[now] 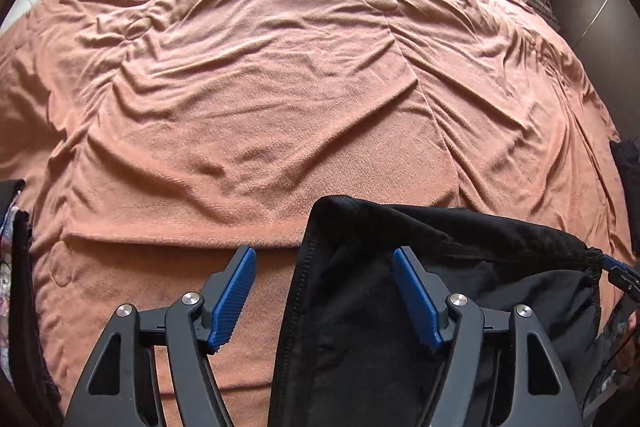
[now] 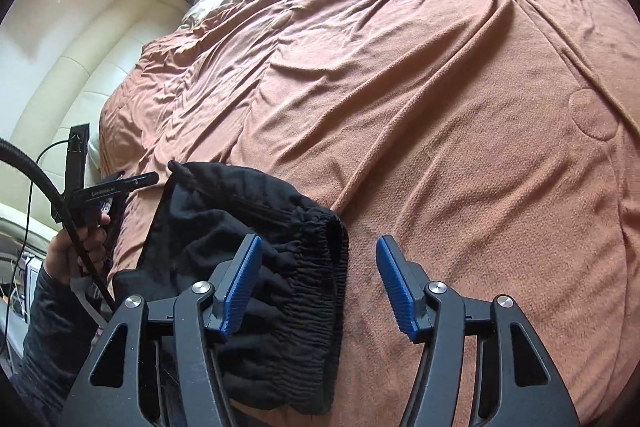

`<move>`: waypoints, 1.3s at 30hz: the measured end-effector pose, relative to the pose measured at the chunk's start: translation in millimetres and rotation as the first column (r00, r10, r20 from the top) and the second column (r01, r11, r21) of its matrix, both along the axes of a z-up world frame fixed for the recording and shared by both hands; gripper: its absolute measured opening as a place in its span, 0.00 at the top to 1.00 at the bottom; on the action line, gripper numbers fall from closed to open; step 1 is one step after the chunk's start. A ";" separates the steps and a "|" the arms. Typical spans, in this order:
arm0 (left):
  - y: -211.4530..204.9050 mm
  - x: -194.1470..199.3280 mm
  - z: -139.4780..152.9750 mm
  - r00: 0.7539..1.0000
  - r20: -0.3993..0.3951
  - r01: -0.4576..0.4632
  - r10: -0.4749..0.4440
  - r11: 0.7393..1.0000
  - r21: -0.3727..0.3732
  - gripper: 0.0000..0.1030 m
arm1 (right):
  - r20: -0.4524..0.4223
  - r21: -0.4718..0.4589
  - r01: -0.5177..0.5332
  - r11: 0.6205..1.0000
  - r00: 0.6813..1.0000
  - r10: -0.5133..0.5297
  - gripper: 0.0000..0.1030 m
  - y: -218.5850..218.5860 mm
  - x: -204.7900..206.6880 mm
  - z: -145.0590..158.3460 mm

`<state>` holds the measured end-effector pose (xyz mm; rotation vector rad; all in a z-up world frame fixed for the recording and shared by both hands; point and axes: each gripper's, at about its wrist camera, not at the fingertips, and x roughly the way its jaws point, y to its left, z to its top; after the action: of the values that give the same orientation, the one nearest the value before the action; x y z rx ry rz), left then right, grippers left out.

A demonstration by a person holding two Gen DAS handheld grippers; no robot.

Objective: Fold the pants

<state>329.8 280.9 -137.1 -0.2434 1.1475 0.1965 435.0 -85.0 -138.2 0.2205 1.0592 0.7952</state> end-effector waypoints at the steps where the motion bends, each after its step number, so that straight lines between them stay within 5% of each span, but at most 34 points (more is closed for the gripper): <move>1: 1.7 -6.0 4.1 1.000 0.013 -0.001 0.001 1.000 -0.003 0.29 | -0.008 0.009 0.003 1.000 1.000 -0.003 0.44 -3.5 -3.0 -0.8; 12: -7.0 -43.4 -11.2 0.994 -0.053 0.093 -0.096 0.993 -0.069 0.43 | -0.042 0.009 0.032 0.999 0.999 -0.032 0.44 -29.6 -34.7 -1.3; 21: -12.8 -46.8 -38.2 0.985 -0.123 0.109 -0.118 0.991 -0.076 0.97 | -0.057 -0.015 0.056 0.998 0.997 -0.056 0.44 -40.7 -61.5 -2.8; 30: 12.3 -47.7 -26.2 0.999 -0.043 -0.013 0.011 0.998 -0.053 0.96 | -0.129 0.024 0.049 0.999 0.991 -0.045 0.44 -41.7 -80.1 -14.6; 33: 12.3 -54.2 -23.7 0.999 -0.044 -0.008 0.005 0.998 -0.066 0.84 | -0.160 0.045 0.045 0.998 0.986 -0.037 0.44 -39.5 -77.7 -22.5; 35: 12.9 -63.6 -20.0 0.999 -0.034 -0.011 0.009 0.998 -0.062 0.63 | -0.177 0.062 0.041 0.997 0.984 -0.029 0.43 -37.2 -76.6 -27.0; 39: 14.8 -89.8 -13.4 0.999 -0.001 -0.032 0.032 0.995 -0.092 0.54 | -0.209 0.128 0.041 0.991 0.978 -0.014 0.43 -34.6 -66.0 -35.4</move>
<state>240.0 295.7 -150.5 -0.3431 1.1544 0.1718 369.0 -119.7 -173.6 0.4374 1.1981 0.8307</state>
